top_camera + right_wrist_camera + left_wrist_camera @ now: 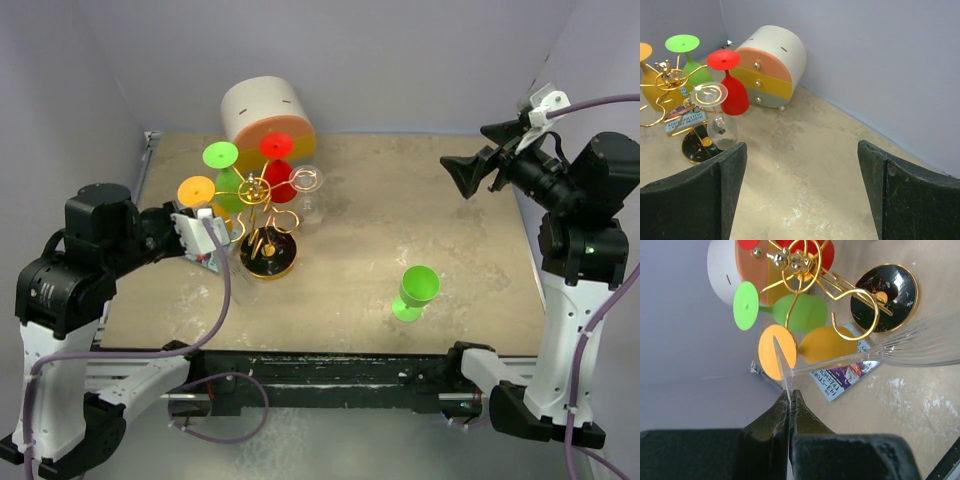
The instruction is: Place the wine glass upside down on the wine glass rack
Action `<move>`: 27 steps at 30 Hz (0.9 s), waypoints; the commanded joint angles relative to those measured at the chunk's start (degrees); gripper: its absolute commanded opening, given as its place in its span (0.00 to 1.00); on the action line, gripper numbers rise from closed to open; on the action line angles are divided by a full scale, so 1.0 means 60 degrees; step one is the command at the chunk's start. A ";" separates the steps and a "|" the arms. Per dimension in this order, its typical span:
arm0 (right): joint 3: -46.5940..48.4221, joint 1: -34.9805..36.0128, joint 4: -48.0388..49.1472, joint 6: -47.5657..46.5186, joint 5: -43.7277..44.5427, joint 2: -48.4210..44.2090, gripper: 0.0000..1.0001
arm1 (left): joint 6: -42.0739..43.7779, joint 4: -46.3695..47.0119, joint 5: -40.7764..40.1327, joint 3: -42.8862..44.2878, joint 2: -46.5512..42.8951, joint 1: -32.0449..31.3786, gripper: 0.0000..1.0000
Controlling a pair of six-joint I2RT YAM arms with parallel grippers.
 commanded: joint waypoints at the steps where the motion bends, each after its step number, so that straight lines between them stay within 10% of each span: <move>1: -0.0073 -0.0063 0.0496 -0.0027 -0.0072 -0.0157 0.93 | 0.1037 -0.0577 -0.0083 0.0056 -0.0367 0.0274 0.00; 27: -0.0407 -0.0109 0.0650 -0.0060 -0.0282 -0.0402 0.94 | 0.3650 0.1882 -0.0273 -0.1273 0.0100 0.0606 0.00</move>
